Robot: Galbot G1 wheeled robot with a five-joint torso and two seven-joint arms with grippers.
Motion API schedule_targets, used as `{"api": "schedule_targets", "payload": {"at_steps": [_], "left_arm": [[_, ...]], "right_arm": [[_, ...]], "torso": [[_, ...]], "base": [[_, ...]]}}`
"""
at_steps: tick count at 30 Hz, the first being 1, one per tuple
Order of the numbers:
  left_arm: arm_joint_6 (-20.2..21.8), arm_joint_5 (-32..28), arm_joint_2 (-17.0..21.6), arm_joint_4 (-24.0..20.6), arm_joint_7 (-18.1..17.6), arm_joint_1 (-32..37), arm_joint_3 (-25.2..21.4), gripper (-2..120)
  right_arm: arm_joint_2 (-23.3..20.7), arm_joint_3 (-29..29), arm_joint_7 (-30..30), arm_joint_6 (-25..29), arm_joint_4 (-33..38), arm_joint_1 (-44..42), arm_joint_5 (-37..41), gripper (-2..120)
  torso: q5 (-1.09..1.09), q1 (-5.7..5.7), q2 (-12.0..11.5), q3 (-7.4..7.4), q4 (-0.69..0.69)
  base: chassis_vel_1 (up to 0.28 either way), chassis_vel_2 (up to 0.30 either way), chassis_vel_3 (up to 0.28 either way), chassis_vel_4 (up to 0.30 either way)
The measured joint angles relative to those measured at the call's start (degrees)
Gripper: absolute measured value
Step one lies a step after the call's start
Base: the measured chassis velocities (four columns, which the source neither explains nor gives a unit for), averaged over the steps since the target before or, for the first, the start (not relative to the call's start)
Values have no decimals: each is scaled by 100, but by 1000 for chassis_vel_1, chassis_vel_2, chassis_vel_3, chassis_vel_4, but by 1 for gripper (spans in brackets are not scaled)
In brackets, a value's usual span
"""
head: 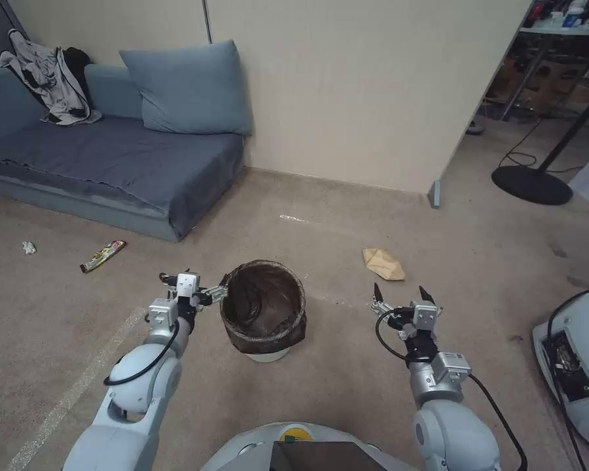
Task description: Pick up the trash bin, then pick up the garbage from the floor and place it into the trash bin.
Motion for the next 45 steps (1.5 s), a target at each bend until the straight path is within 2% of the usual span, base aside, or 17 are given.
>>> {"api": "schedule_targets", "payload": {"at_steps": [8,12,19,26,45], "left_arm": [[376,-228,95,343,-156,-355,385,100],[653,-465,105,496,-566,-606,552,100],[882,-659,94,680,-844,-754,576,100],[1137,-1121,69,949,-1050,-906,519,100],[1158,-1035,44,1385,-1111,-1254,670,100]], "right_arm": [[0,64,87,2,-36,48,-17,100],[0,72,111,11,-36,22,-53,100],[0,75,133,21,-40,18,-58,100],[0,87,193,21,-48,33,-57,100],[0,73,219,29,-101,55,-60,100]], "torso": [[0,0,0,0,2],[0,0,0,0,2],[0,0,0,0,2],[0,0,0,0,2],[0,0,0,0,2]], "base": [[0,0,0,0],[0,0,0,0],[0,0,0,0],[0,0,0,0],[0,0,0,0]]}}
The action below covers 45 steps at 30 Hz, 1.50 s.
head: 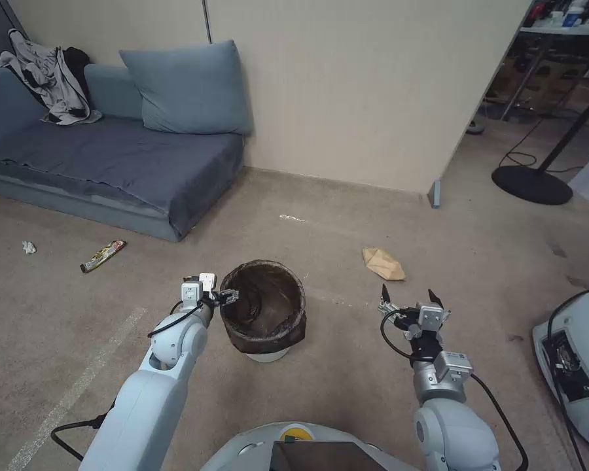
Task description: Pick up the trash bin, then pick up the garbage from the floor and place it into the trash bin.
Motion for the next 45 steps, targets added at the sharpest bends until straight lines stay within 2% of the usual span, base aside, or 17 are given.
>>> {"api": "schedule_targets", "payload": {"at_steps": [19,28,29,36,39,45], "left_arm": [[-16,449,-54,342,160,-178,327,100],[-33,467,-83,434,294,-129,318,100],[-33,468,-83,445,304,-111,303,100],[-32,475,-70,485,330,-101,284,100],[-33,483,-74,514,331,-103,282,97],[-36,506,-98,537,330,-81,284,79]], "right_arm": [[0,-14,3,17,-3,-23,-1,100],[0,-29,7,23,5,-21,2,100],[-1,-30,10,26,5,-20,4,100],[0,-32,13,36,-17,-2,14,100],[0,-32,17,38,-26,2,20,100],[-1,-33,31,43,-41,9,40,100]], "torso": [[1,0,0,0,0],[2,0,0,-1,-1],[2,0,0,0,4],[3,-1,1,-1,0],[4,-1,1,-1,1],[4,-1,1,-1,1]], "base": [[0,0,0,0],[0,0,0,0],[0,0,0,0],[0,0,0,0],[0,0,0,0],[0,0,0,0]]}}
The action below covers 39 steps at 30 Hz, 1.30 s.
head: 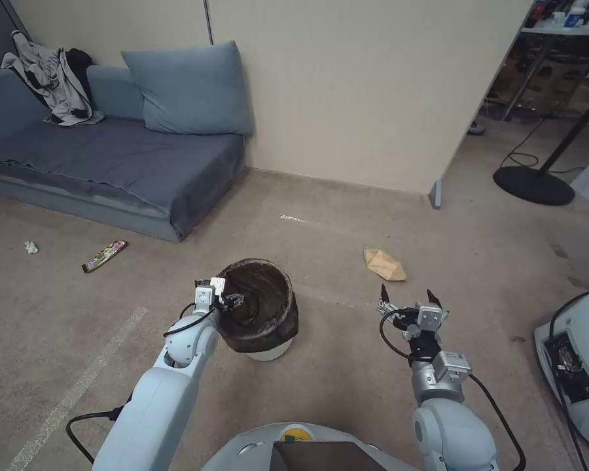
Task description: Pick up the trash bin, then pick up the garbage from the floor and place it into the trash bin.
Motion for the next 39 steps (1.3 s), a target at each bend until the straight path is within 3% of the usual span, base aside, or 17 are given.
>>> {"api": "schedule_targets", "payload": {"at_steps": [16,21,28,31,39], "left_arm": [[21,54,28,-235,-148,103,-17,19],[21,46,43,-326,-154,162,-30,9],[-48,52,84,-477,-167,290,-113,9],[-361,38,131,-694,-88,450,-208,7],[-602,-11,159,-1231,-66,821,-406,4]], "right_arm": [[0,-43,27,4,-26,31,6,100],[0,-56,30,-21,-26,53,20,100],[0,-58,63,-80,-7,93,34,100],[0,-44,71,-116,45,108,62,100],[0,-4,84,-228,219,116,109,100]], "torso": [[-5,0,0,2,-2],[-6,0,0,2,-2],[-8,1,-1,3,-1],[-4,1,-2,3,0],[-5,1,-2,2,1]], "base": [[0,0,0,0],[0,0,0,0],[0,0,0,0],[0,0,0,0],[0,0,0,0]]}}
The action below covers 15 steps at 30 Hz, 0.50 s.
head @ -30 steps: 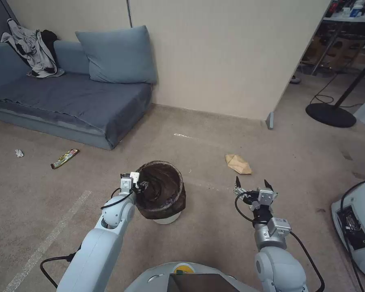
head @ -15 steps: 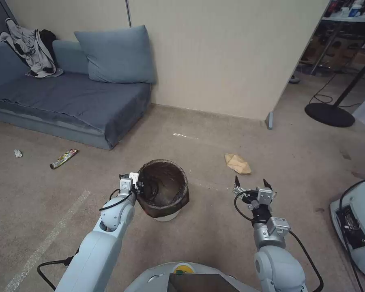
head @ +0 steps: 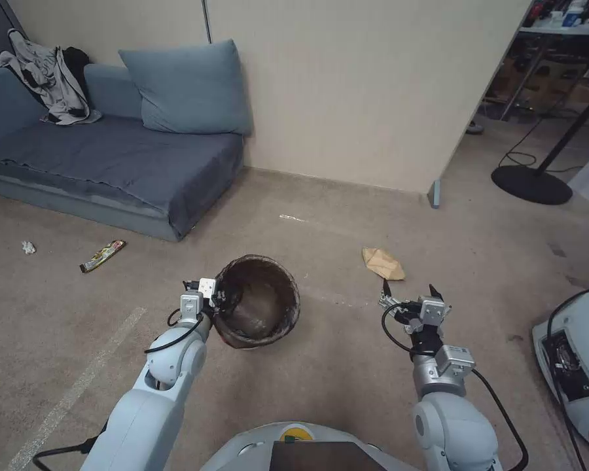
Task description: Pick up the trash bin, then pick up the garbage from the floor and place it into the trash bin.
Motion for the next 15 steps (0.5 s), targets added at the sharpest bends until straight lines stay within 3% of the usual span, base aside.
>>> {"api": "schedule_targets", "payload": {"at_steps": [4,10,15], "left_arm": [[-70,-11,8,-230,-20,133,-92,4],[-143,12,8,-1021,-25,528,-290,4],[-181,56,-28,-1308,-24,702,-349,4]], "right_arm": [[0,6,1,-18,50,-4,4,100],[0,2,-2,-27,146,-6,12,100],[0,1,-18,-55,195,16,12,100]], "torso": [[1,0,0,0,0],[2,0,0,-1,-1],[1,0,0,-1,-2]], "base": [[0,0,0,0],[0,0,0,0],[0,0,0,0]]}}
